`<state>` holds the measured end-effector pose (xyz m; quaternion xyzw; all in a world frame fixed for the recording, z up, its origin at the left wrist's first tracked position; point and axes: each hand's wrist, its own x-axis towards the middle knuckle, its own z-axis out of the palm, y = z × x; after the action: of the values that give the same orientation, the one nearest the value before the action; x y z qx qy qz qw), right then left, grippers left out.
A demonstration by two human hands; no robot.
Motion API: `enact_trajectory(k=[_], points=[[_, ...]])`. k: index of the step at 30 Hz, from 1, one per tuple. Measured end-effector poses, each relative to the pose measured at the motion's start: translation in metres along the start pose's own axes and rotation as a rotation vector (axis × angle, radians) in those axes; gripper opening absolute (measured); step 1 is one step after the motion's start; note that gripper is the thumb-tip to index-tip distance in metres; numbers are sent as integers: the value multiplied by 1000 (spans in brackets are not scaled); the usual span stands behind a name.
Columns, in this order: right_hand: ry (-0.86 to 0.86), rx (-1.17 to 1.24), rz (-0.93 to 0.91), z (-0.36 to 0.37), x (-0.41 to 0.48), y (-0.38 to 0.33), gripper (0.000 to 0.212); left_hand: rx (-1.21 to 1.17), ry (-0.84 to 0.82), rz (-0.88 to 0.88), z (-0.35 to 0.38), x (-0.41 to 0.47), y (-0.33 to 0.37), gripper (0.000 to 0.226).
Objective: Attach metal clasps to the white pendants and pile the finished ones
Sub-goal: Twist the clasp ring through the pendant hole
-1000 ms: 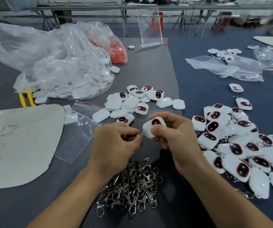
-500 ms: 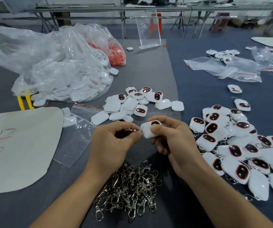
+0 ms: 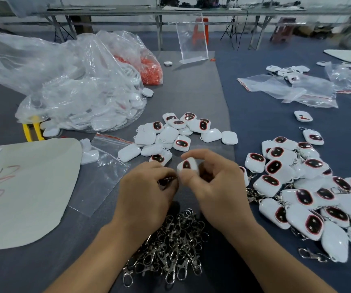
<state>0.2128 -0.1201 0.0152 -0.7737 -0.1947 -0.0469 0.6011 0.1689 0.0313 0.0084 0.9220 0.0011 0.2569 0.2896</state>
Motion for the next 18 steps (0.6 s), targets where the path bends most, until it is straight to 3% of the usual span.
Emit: enact_trajectory(k=[6,9,13,18], points=[[88,378,315,-15,14,0,23,-516,-1,-342,4,8,4,9],[89,351,326,-22,16,-1,25,-464,19,-343,5,8,2,13],[130,-182,162,-44,25,-1,19,-218,30,-263,2,6,-1,13],[-8,-873,185,-71,32,3,26,99,107,-134,6,5,-8,36]])
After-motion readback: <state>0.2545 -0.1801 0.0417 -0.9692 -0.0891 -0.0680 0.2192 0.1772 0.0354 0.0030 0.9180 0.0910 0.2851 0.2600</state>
